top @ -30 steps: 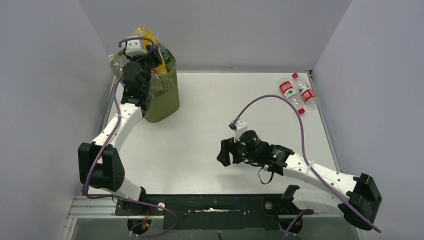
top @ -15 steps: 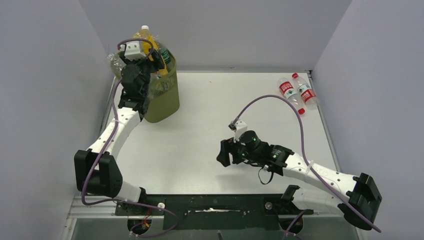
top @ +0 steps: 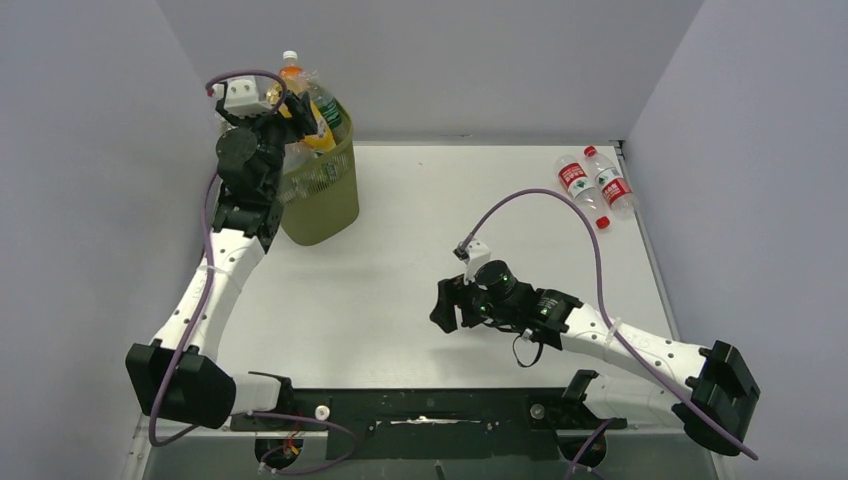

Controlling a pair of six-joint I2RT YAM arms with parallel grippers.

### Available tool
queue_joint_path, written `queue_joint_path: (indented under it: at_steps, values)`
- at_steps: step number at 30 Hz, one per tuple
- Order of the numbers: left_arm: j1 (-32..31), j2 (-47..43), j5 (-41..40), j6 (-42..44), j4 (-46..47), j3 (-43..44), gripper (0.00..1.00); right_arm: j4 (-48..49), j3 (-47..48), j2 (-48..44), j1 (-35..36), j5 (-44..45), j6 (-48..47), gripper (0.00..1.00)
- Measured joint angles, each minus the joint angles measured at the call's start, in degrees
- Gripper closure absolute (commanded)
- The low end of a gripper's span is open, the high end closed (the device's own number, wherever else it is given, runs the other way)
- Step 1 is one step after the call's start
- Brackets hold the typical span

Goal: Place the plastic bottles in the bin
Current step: Place the plastic bottle in the trash bin.

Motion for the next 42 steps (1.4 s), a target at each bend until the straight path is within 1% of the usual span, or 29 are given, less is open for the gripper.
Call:
queue_joint_path:
  at_steps: [4,7,22,27,33,38,40,42]
  values:
    - [0.0,-2.7,-0.6,-0.1,-0.4,0.0,0.26,0.5,-0.2,0.3,0.3,0.0,0.0,0.28]
    - [0.1,-2.9,-1.1,-0.1,-0.6,0.0,0.26,1.2,-0.4,0.4,0.4,-0.3,0.2,0.28]
    - [0.3,2.4,-1.6,-1.3,-3.5,0.9,0.25,2.0,-1.1,0.5,1.5,-0.4,1.1,0.28]
    - [0.3,2.4,-1.6,-1.6,-7.7,5.0,0.21,2.6,-1.8,0.3,2.3,-0.4,1.8,0.26]
    - [0.3,1.6,-1.2,-2.6,-13.1,13.1,0.19,2.9,-2.1,0.3,2.6,-0.3,2.1,0.24]
    - [0.4,0.4,0.9,-3.9,-17.9,19.3,0.17,3.6,-2.1,1.1,2.6,-0.3,2.1,0.21]
    - [0.4,0.1,2.1,-4.5,-19.6,21.0,0.17,3.7,-2.1,1.4,2.6,-0.3,2.1,0.19]
    - [0.4,0.0,3.4,-5.3,-21.4,22.7,0.17,3.7,-2.1,1.5,2.6,-0.4,2.1,0.14]
